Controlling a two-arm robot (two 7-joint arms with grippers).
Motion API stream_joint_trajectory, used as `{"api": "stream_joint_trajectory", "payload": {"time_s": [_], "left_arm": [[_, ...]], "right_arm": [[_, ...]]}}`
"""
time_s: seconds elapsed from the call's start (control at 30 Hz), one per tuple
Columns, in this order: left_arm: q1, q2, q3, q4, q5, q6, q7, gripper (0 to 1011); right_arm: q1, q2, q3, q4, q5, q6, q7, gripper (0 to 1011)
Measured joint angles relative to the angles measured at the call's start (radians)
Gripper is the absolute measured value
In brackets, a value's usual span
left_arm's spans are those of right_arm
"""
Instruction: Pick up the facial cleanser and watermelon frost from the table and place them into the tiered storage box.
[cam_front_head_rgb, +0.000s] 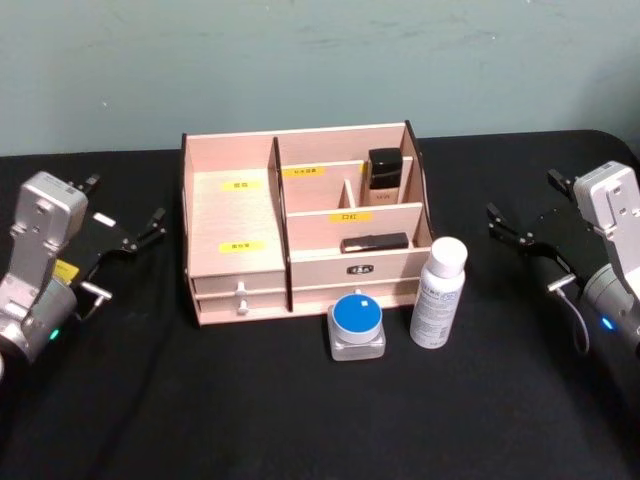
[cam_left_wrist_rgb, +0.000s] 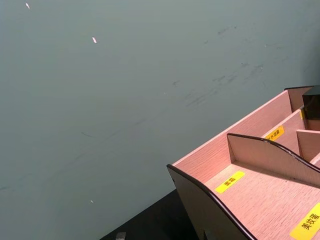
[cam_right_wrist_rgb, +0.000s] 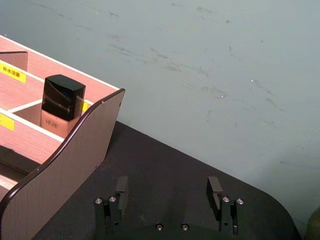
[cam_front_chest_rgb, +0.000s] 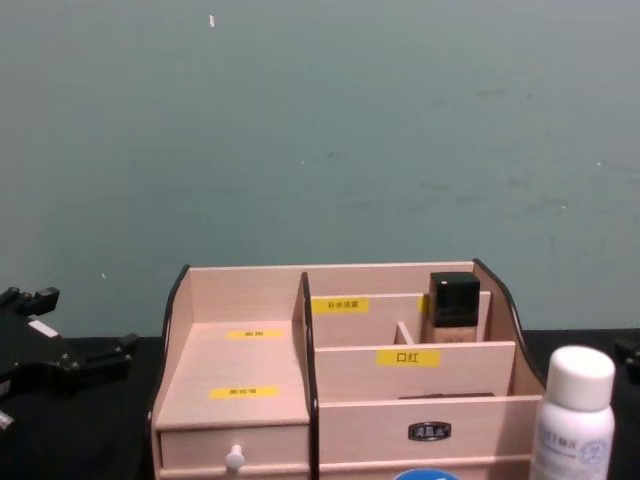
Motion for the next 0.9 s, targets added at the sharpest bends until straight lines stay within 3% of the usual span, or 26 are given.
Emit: {"api": "stream_joint_trajectory", "payload": {"time_s": [0.9], "left_arm": [[0.000,0.000,0.000,0.000,0.000,0.000,0.000,1010]], "right_arm": [[0.000,0.000,0.000,0.000,0.000,0.000,0.000,1002]]}}
